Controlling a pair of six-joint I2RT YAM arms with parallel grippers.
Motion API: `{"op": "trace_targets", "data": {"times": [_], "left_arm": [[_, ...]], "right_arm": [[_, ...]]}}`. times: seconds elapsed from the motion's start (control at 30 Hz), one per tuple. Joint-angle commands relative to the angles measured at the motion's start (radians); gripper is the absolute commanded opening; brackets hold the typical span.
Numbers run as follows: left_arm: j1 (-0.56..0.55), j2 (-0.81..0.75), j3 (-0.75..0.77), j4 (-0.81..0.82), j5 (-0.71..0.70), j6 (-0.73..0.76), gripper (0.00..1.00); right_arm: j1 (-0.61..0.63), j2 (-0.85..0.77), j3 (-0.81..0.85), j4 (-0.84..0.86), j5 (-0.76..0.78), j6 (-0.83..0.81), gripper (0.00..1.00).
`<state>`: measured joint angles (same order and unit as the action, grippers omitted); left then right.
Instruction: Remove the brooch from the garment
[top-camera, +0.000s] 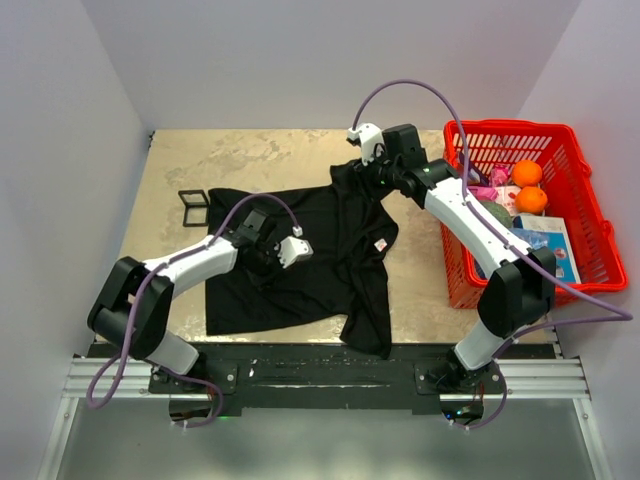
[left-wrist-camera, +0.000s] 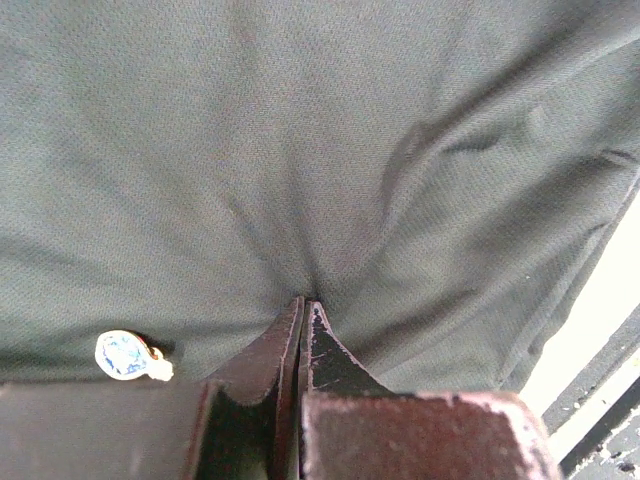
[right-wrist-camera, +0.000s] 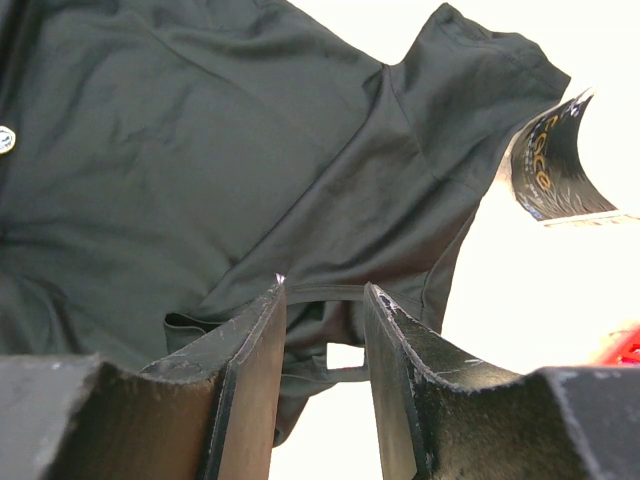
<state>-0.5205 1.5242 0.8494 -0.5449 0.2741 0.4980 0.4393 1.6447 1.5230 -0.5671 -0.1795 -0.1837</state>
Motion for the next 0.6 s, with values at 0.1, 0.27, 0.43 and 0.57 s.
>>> {"op": "trace_targets", "data": {"times": [0.1,0.27,0.43,0.57], "left_arm": [[0.033,-0.096,0.069,0.0,0.004,0.037,0.11],[0.102,-0.047,0.12,-0.006,-0.116,0.056,0.3],[0.108,0.017,0.119,-0.01,-0.179,0.074,0.43],[0.108,0.048,0.123,-0.013,-0.202,0.047,0.44]], "right_arm": [[-0.004,0.009,0.035,0.029,-0.02,-0.003,0.41],[-0.002,0.01,0.029,0.029,-0.023,-0.005,0.41],[-0.004,0.018,0.045,0.029,-0.023,-0.005,0.41],[-0.002,0.017,0.046,0.024,-0.021,-0.008,0.41]]}}
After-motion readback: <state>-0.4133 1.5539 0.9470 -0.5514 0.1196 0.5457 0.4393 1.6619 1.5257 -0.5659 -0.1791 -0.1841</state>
